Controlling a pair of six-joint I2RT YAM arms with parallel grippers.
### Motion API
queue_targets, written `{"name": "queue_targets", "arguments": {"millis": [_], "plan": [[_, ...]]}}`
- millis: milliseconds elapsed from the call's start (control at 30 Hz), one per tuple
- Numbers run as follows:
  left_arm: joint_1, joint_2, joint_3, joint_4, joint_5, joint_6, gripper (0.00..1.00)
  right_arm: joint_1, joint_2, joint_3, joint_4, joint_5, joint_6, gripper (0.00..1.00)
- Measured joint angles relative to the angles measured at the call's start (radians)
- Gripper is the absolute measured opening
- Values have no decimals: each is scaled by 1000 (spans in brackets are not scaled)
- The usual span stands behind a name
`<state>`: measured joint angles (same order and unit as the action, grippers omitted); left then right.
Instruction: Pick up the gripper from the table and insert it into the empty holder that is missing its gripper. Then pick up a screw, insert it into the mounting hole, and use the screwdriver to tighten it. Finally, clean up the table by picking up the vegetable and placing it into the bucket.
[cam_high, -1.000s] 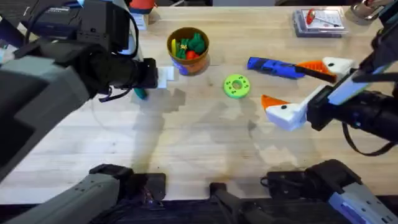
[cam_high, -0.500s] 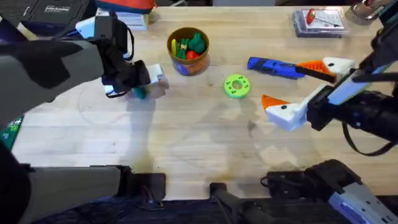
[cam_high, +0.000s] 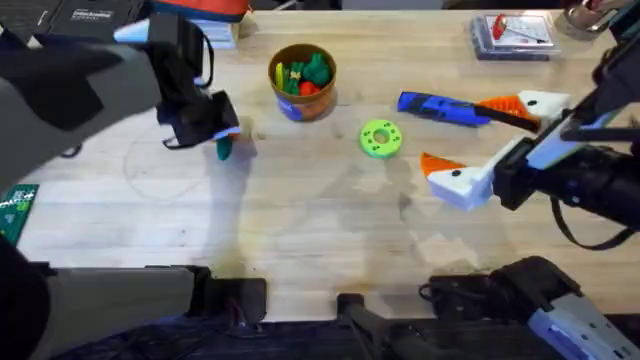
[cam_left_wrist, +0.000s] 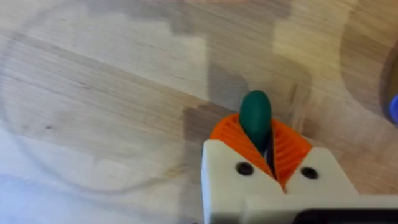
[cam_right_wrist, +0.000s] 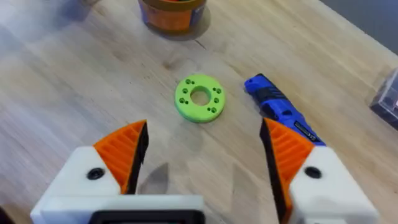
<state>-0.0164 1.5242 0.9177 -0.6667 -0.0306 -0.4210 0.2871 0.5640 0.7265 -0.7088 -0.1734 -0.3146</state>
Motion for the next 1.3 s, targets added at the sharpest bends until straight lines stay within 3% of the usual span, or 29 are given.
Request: {"name": "queue_targets", "arguments": {"millis": [200, 367, 633, 833, 900, 1067, 1133, 1300], "plan": [[-51, 0, 268, -184, -70, 26, 24, 0, 13, 0, 21, 0, -4, 992], [-138, -1, 430, -124, -96, 29, 24, 0, 41, 0, 23, 0, -4, 993], [-320, 26, 445, 3, -100, 20, 24, 0, 85, 0, 23, 0, -7, 994], [-373, 118, 445, 33, -102, 19, 32, 0, 88, 0, 24, 0, -7, 994], [-374, 137, 444, 35, -102, 13, 154, 0, 88, 0, 24, 0, -7, 994], [-373, 142, 445, 44, -105, -4, 921, 0, 88, 0, 23, 0, -7, 994], [-373, 141, 447, 29, -105, -7, 980, 0, 88, 0, 21, 0, -7, 994], [-373, 130, 494, -64, -105, -2, 986, 0, 88, 0, 20, 0, 17, 994]]}}
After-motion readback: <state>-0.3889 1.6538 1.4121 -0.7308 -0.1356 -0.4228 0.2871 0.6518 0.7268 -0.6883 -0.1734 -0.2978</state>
